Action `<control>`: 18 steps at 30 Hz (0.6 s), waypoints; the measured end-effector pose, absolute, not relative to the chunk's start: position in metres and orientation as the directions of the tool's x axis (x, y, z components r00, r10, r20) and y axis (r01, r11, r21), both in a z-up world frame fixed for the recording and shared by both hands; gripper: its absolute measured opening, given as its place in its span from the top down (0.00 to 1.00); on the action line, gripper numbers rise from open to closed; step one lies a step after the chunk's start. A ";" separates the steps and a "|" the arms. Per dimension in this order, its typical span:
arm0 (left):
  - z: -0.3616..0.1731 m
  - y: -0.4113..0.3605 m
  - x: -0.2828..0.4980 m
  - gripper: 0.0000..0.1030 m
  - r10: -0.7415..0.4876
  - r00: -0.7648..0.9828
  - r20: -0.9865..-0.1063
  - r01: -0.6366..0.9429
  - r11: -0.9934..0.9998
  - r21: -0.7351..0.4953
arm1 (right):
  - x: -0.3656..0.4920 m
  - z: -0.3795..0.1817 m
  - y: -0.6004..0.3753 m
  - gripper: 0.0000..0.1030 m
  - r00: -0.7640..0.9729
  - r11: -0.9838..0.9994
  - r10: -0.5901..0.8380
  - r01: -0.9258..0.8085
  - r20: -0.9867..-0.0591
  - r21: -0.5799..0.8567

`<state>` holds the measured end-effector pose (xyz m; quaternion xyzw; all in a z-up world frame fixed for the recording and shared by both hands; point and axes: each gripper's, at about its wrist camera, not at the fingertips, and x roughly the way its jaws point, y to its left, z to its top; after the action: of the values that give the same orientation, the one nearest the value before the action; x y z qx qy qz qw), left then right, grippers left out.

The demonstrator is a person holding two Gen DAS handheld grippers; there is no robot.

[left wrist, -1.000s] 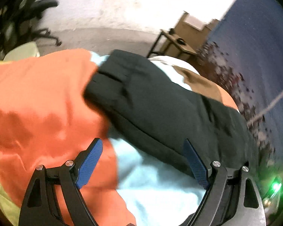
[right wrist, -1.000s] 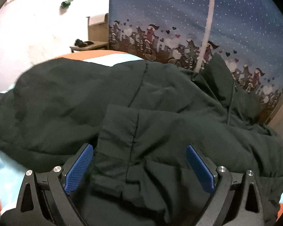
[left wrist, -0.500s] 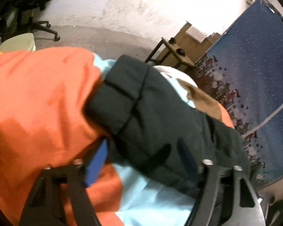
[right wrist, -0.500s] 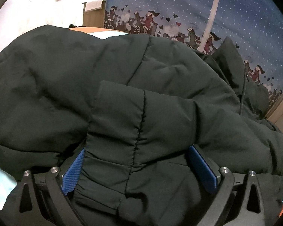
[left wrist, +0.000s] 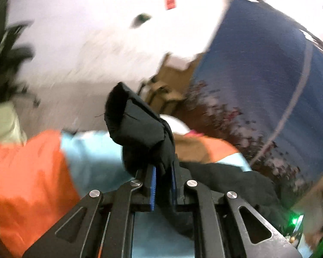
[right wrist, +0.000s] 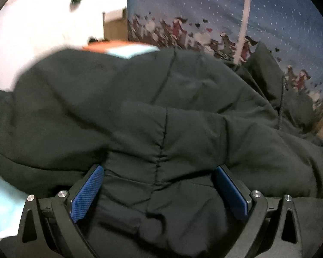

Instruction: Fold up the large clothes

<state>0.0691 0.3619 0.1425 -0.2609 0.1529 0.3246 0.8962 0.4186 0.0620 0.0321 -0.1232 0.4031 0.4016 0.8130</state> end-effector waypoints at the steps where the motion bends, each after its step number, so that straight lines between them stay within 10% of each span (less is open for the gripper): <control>1: 0.152 0.353 0.073 0.92 0.495 0.763 -0.416 -0.638 0.682 -0.358 | 0.420 0.039 0.057 0.00 0.356 0.652 0.564 -0.746 -0.745 0.137; 9: 0.217 0.268 0.129 0.92 0.295 0.914 -0.279 -0.374 0.880 -0.293 | 0.452 0.094 -0.006 0.00 0.405 0.698 0.615 -0.679 -0.677 0.228; 18: 0.217 0.152 0.227 0.93 0.012 0.949 -0.314 -0.076 0.978 -0.193 | 0.486 0.128 -0.090 0.00 0.530 0.785 0.530 -0.602 -0.662 0.146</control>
<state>0.2273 0.1524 0.2174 -0.1018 0.1575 0.0225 0.9820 0.4861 -0.0897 0.1276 -0.0500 0.3606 0.3240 0.8732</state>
